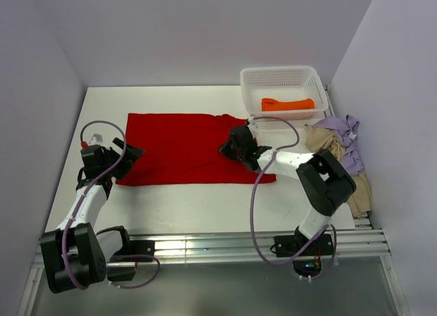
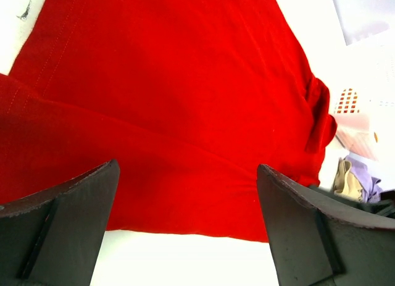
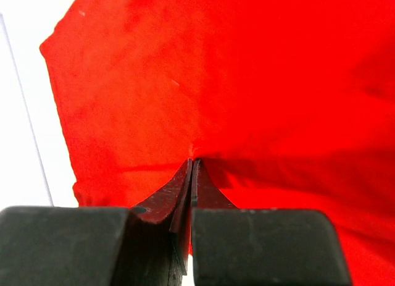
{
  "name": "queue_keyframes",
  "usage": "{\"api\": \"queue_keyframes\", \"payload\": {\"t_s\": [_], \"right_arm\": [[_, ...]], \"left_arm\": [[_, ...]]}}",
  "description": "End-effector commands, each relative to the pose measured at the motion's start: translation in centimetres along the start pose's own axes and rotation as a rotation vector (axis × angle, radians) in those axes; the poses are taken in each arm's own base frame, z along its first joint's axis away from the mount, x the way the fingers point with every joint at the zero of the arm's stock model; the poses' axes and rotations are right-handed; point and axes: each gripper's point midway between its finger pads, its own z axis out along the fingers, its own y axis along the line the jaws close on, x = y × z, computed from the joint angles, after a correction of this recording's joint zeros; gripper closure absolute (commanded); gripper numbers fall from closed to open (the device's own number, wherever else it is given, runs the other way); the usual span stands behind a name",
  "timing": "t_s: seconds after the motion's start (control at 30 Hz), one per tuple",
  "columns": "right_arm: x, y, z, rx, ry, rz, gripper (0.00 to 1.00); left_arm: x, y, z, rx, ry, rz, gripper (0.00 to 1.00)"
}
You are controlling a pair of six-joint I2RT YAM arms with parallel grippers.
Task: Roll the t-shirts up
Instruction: Fold the tshirt
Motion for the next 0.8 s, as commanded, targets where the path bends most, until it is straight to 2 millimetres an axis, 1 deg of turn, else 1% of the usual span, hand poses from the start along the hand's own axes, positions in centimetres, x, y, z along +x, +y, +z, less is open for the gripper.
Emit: {"api": "queue_keyframes", "payload": {"t_s": [0.0, 0.03, 0.1, 0.13, 0.2, 0.23, 0.27, 0.3, 0.33, 0.37, 0.4, 0.43, 0.47, 0.5, 0.53, 0.57, 0.6, 0.63, 0.67, 0.7, 0.73, 0.77], "right_arm": [[-1.5, 2.1, 1.1, 0.005, -0.038, -0.072, 0.98], [-2.3, 3.7, 1.4, -0.015, -0.05, -0.079, 0.88], [-2.4, 3.3, 2.2, 0.026, -0.041, -0.105, 0.8], [-2.9, 4.3, 2.4, 0.01, -0.046, -0.109, 0.68], [-3.0, 4.4, 2.8, 0.021, -0.032, -0.128, 0.63], [-3.6, 4.9, 2.8, 0.015, -0.041, -0.129, 0.58], [-3.6, 4.7, 2.7, 0.022, -0.038, -0.144, 0.58], [-3.9, 5.0, 2.3, 0.016, -0.047, -0.149, 0.58], [-4.0, 4.5, 2.1, 0.025, -0.05, -0.153, 0.58], [-4.3, 4.8, 1.4, 0.014, -0.061, -0.159, 0.58], [-4.2, 4.5, 1.1, 0.016, -0.061, -0.164, 0.58], [-3.8, 3.2, 0.8, 0.035, -0.052, -0.171, 0.58], [-4.1, 3.5, -0.1, 0.013, -0.062, -0.174, 0.59], [-4.0, 3.2, -0.6, 0.007, -0.062, -0.182, 0.61], [-3.3, 1.4, -0.9, 0.033, -0.049, -0.192, 0.64], [-3.6, 1.5, -1.8, 0.021, -0.062, -0.201, 0.64], [-3.0, -0.1, -2.1, 0.046, -0.052, -0.214, 0.65], [-3.0, -0.7, -2.5, 0.056, -0.054, -0.22, 0.65], [-3.5, -1.1, -3.1, 0.065, -0.072, -0.225, 0.65], [-3.1, -2.6, -3.3, 0.091, -0.063, -0.231, 0.66], [-3.0, -3.1, -3.5, 0.091, -0.059, -0.23, 0.65], [-3.2, -3.2, -3.9, 0.076, -0.057, -0.221, 0.65]], "left_arm": [[-0.4, -0.5, 0.2, 0.025, -0.012, 0.049, 0.02], [-0.4, -0.4, 0.2, 0.021, -0.015, 0.05, 0.02], [-0.3, -0.5, 0.2, 0.024, -0.011, 0.052, 0.02], [-0.3, -0.5, 0.2, 0.024, -0.011, 0.052, 0.02], [-0.2, -0.5, 0.3, 0.023, -0.007, 0.053, 0.02], [-0.1, -0.5, 0.3, 0.023, -0.005, 0.053, 0.02], [0.0, -0.5, 0.3, 0.024, 0.0, 0.056, 0.02], [0.1, -0.5, 0.3, 0.022, 0.002, 0.057, 0.02], [0.1, -0.6, 0.3, 0.023, 0.003, 0.059, 0.02], [0.2, -0.7, 0.3, 0.026, 0.004, 0.063, 0.02], [0.2, -0.9, 0.3, 0.03, 0.005, 0.069, 0.02], [0.2, -1.0, 0.3, 0.03, 0.004, 0.072, 0.02], [0.4, -1.4, 0.4, 0.036, 0.007, 0.082, 0.02], [0.5, -1.7, 0.4, 0.04, 0.01, 0.089, 0.02], [0.6, -2.0, 0.5, 0.044, 0.013, 0.096, 0.02], [1.1, -2.7, 0.6, 0.057, 0.028, 0.111, 0.02], [1.3, -3.0, 0.8, 0.06, 0.035, 0.119, 0.02], [1.6, -3.4, 0.9, 0.064, 0.044, 0.124, 0.02], [2.3, -4.3, 1.2, 0.082, 0.068, 0.14, 0.02], [2.6, -4.6, 1.4, 0.082, 0.076, 0.146, 0.02], [2.6, -4.8, 1.5, 0.081, 0.077, 0.147, 0.02], [4.1, -6.2, 1.8, 0.107, 0.116, 0.175, 0.02]]}}
